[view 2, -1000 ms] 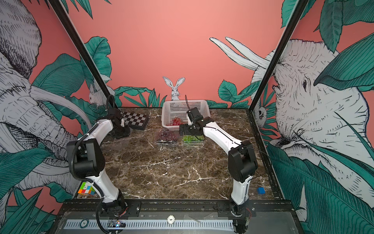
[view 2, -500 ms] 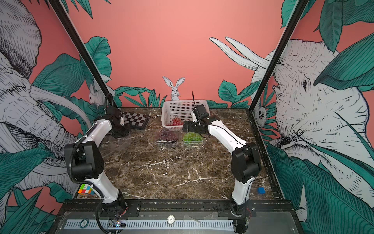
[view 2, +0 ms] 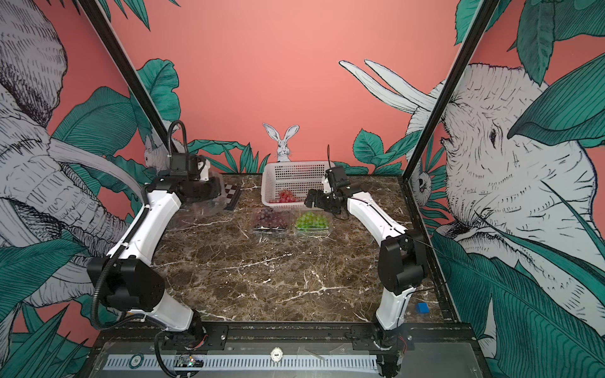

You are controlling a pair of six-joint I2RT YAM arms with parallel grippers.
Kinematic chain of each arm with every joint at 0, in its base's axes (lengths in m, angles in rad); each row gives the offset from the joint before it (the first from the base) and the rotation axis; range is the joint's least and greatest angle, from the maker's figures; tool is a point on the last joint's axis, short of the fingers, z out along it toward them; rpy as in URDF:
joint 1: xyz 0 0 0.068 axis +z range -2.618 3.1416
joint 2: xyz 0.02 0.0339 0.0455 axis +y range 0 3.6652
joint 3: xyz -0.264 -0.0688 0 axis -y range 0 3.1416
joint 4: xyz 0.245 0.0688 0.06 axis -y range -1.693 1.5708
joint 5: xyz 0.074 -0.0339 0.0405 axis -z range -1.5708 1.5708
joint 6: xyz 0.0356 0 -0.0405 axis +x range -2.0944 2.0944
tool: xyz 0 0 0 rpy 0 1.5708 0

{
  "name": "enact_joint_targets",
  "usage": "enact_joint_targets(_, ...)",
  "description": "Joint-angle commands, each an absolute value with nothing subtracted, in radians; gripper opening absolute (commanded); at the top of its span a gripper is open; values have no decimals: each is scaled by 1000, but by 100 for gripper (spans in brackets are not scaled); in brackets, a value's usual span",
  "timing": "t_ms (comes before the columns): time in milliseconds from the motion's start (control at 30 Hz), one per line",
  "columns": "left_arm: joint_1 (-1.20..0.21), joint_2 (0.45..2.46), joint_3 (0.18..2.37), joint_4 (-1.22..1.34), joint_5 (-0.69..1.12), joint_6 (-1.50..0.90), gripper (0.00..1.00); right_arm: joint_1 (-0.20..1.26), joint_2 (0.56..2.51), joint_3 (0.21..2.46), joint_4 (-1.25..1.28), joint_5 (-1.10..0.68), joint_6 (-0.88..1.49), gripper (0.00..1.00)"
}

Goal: Pack grapes into containers
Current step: Pick up the packing box from the center of the board, then place the packing box at the center of the board.

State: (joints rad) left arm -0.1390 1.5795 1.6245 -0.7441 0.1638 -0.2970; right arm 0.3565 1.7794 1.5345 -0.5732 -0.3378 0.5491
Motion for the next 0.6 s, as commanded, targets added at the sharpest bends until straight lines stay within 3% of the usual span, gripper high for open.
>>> enact_joint_targets(0, -261, 1558, 1703, -691, 145, -330, 0, 296, 1706, 1476, -530, -378, 596, 98)
enact_joint_targets(300, -630, 1734, 1917, -623, 38, -190, 0, 118, 1609, 1211, -393, -450, 707, 98)
enact_joint_targets(567, -880, 2013, 2190, -668, 32, -11, 0, -23, 1494, 990, -257, -528, 794, 98)
